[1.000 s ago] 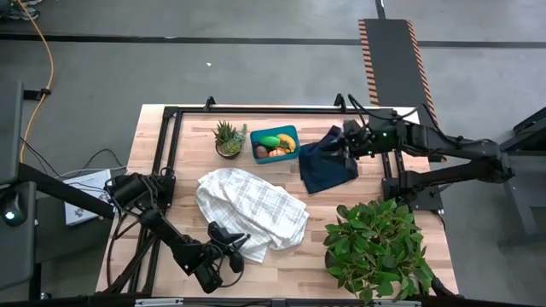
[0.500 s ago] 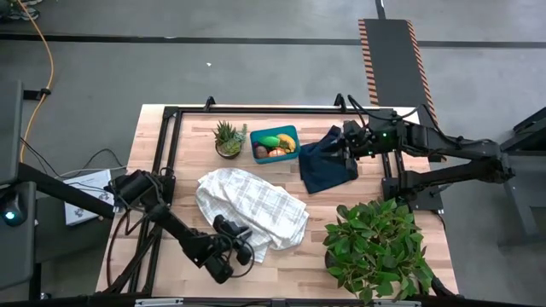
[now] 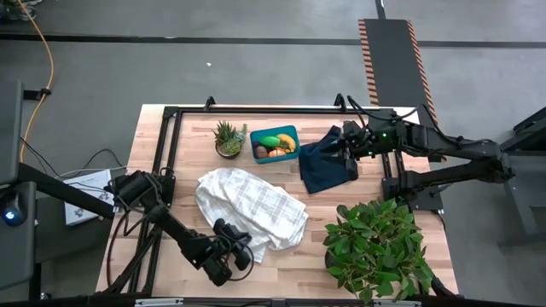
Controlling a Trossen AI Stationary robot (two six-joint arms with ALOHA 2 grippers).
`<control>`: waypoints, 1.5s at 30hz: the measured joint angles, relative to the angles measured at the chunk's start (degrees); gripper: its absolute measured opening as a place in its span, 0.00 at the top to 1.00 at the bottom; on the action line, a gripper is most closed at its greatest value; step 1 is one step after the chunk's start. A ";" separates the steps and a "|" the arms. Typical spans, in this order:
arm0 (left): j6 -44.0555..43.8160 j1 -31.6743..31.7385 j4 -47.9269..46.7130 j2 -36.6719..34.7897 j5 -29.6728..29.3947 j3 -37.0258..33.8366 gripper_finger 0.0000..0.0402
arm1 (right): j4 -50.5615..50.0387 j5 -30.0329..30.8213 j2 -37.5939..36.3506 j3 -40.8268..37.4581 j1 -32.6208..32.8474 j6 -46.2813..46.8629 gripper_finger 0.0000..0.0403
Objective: Pick and placing Produce into tupperware
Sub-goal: Put the blueberry into the blue bin
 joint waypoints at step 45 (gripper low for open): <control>5.57 0.11 3.93 -0.07 3.73 0.04 0.92 | -0.31 1.10 0.02 0.04 0.00 -0.64 0.71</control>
